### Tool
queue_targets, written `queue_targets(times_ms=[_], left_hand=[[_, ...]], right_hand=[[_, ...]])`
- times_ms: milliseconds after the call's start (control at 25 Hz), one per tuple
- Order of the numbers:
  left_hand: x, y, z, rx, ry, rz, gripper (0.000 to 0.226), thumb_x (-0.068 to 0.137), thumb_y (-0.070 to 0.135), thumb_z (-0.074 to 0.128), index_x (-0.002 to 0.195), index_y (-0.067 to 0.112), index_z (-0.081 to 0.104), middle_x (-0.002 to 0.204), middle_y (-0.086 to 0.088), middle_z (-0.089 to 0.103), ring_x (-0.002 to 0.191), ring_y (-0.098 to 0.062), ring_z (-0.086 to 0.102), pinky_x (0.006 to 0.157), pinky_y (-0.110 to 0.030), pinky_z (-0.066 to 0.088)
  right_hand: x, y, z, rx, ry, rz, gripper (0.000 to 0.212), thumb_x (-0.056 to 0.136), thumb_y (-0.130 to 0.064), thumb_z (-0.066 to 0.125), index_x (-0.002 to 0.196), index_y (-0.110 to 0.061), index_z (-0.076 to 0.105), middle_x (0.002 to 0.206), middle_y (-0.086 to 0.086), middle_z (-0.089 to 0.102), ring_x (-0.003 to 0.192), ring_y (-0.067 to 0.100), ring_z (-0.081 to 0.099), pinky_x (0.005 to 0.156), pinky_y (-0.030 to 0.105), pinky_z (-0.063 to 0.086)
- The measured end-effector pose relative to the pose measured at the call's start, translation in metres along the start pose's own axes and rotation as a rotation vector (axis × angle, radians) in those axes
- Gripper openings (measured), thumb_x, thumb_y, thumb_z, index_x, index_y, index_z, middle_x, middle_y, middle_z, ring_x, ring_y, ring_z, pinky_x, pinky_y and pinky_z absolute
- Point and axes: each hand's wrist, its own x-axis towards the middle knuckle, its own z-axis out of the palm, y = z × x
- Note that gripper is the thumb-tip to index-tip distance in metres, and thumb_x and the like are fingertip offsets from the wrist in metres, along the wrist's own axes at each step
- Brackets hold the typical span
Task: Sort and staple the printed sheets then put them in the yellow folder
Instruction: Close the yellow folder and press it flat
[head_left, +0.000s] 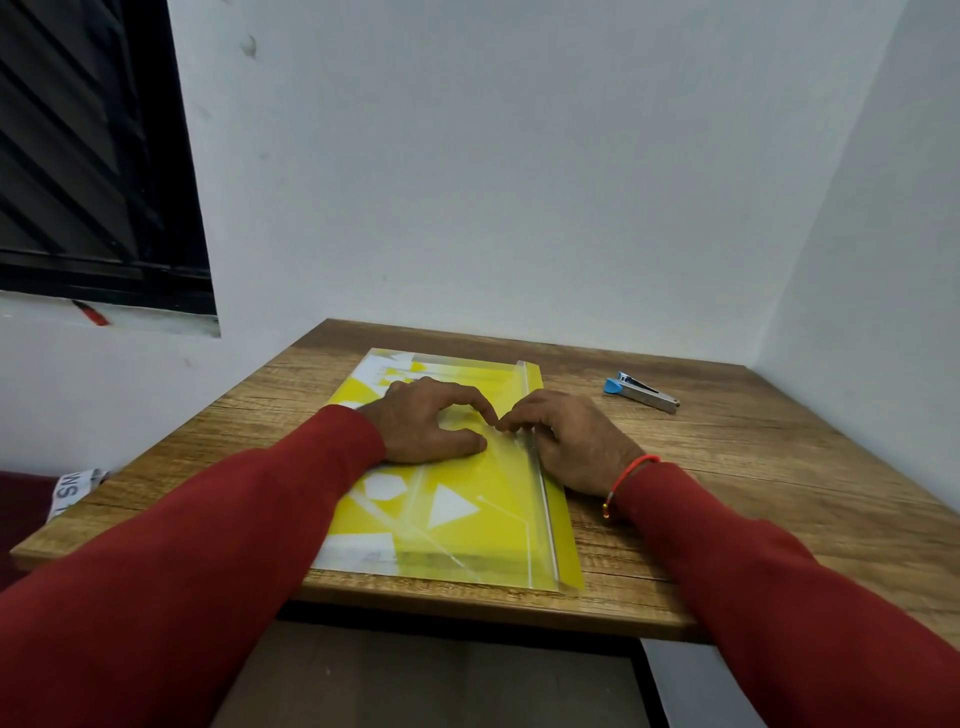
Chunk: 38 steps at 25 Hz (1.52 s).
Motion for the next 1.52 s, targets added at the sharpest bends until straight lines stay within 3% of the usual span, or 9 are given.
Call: queue_targets(times_ms=[360, 560, 720, 880, 960, 1080, 1240, 1400, 1520], left_hand=[[-0.008, 0.017, -0.005, -0.012, -0.003, -0.08, 0.062, 0.067, 0.053, 0.042, 0.125, 0.039, 0.057, 0.098, 0.008, 0.062, 0.098, -0.015, 0.049, 0.102, -0.04, 0.035], [-0.013, 0.025, -0.007, -0.019, 0.005, -0.08, 0.06, 0.072, 0.044, 0.041, 0.13, 0.034, 0.056, 0.082, 0.014, 0.051, 0.084, -0.001, 0.046, 0.092, -0.035, 0.03], [-0.013, 0.022, -0.01, -0.065, -0.012, -0.077, 0.06, 0.076, 0.04, 0.036, 0.132, 0.032, 0.055, 0.097, 0.023, 0.054, 0.091, 0.003, 0.049, 0.103, -0.038, 0.032], [-0.007, 0.013, -0.006, -0.086, -0.011, -0.094, 0.058, 0.077, 0.039, 0.034, 0.13, 0.035, 0.056, 0.123, 0.012, 0.06, 0.116, -0.016, 0.052, 0.111, -0.044, 0.032], [-0.004, 0.007, -0.004, -0.129, -0.011, -0.11, 0.054, 0.077, 0.041, 0.036, 0.127, 0.039, 0.057, 0.129, 0.012, 0.059, 0.118, -0.016, 0.052, 0.11, -0.045, 0.034], [-0.002, 0.001, -0.002, -0.138, -0.009, -0.107, 0.046, 0.08, 0.051, 0.039, 0.121, 0.043, 0.06, 0.127, 0.014, 0.062, 0.118, -0.015, 0.054, 0.109, -0.044, 0.037], [-0.009, 0.008, -0.005, 0.156, -0.02, -0.031, 0.064, 0.07, 0.088, 0.038, 0.118, 0.051, 0.058, 0.14, 0.02, 0.05, 0.135, -0.009, 0.041, 0.116, -0.047, 0.023], [-0.019, 0.021, -0.012, 0.497, 0.02, -0.168, 0.059, 0.08, 0.085, 0.038, 0.131, 0.056, 0.05, 0.155, 0.016, 0.03, 0.143, -0.017, 0.024, 0.113, -0.052, 0.015], [-0.035, 0.039, -0.017, 0.555, 0.126, -0.295, 0.054, 0.089, 0.074, 0.042, 0.138, 0.052, 0.043, 0.16, 0.012, 0.024, 0.143, -0.02, 0.029, 0.111, -0.055, 0.027]], right_hand=[[0.01, 0.008, 0.004, -0.07, -0.082, 0.035, 0.056, 0.078, 0.011, 0.045, 0.112, -0.023, 0.073, 0.119, -0.004, 0.066, 0.116, 0.023, 0.054, 0.102, 0.039, 0.043], [0.009, 0.006, 0.003, 0.023, -0.052, 0.021, 0.055, 0.076, 0.008, 0.039, 0.108, -0.021, 0.074, 0.114, -0.002, 0.069, 0.11, 0.019, 0.058, 0.099, 0.032, 0.046], [-0.001, 0.02, 0.004, 0.164, 0.29, 0.083, 0.062, 0.078, 0.007, 0.04, 0.12, -0.028, 0.068, 0.107, -0.007, 0.069, 0.096, 0.014, 0.058, 0.092, 0.035, 0.049], [-0.001, 0.012, 0.004, -0.038, 0.002, 0.032, 0.062, 0.075, -0.002, 0.041, 0.119, -0.038, 0.067, 0.132, -0.014, 0.058, 0.126, 0.017, 0.042, 0.103, 0.04, 0.032], [0.002, 0.016, 0.006, -0.041, 0.059, 0.049, 0.06, 0.078, 0.003, 0.046, 0.114, -0.039, 0.068, 0.135, -0.016, 0.055, 0.13, 0.016, 0.037, 0.103, 0.041, 0.029], [-0.001, 0.025, 0.003, 0.234, 0.349, 0.118, 0.053, 0.078, 0.009, 0.046, 0.11, -0.027, 0.068, 0.119, -0.006, 0.065, 0.11, 0.012, 0.053, 0.097, 0.027, 0.041], [-0.001, 0.036, 0.001, 0.266, 0.337, 0.167, 0.044, 0.08, 0.012, 0.053, 0.099, -0.024, 0.069, 0.102, -0.004, 0.069, 0.089, -0.005, 0.052, 0.076, 0.008, 0.04], [-0.001, 0.029, 0.002, 0.265, 0.13, 0.033, 0.022, 0.089, -0.027, 0.055, 0.107, -0.031, 0.068, 0.11, -0.013, 0.068, 0.101, -0.009, 0.053, 0.085, 0.017, 0.04], [-0.004, 0.021, 0.008, 0.206, -0.049, -0.086, 0.045, 0.09, -0.06, 0.048, 0.112, -0.028, 0.071, 0.118, -0.013, 0.067, 0.113, 0.001, 0.057, 0.1, 0.033, 0.044]])
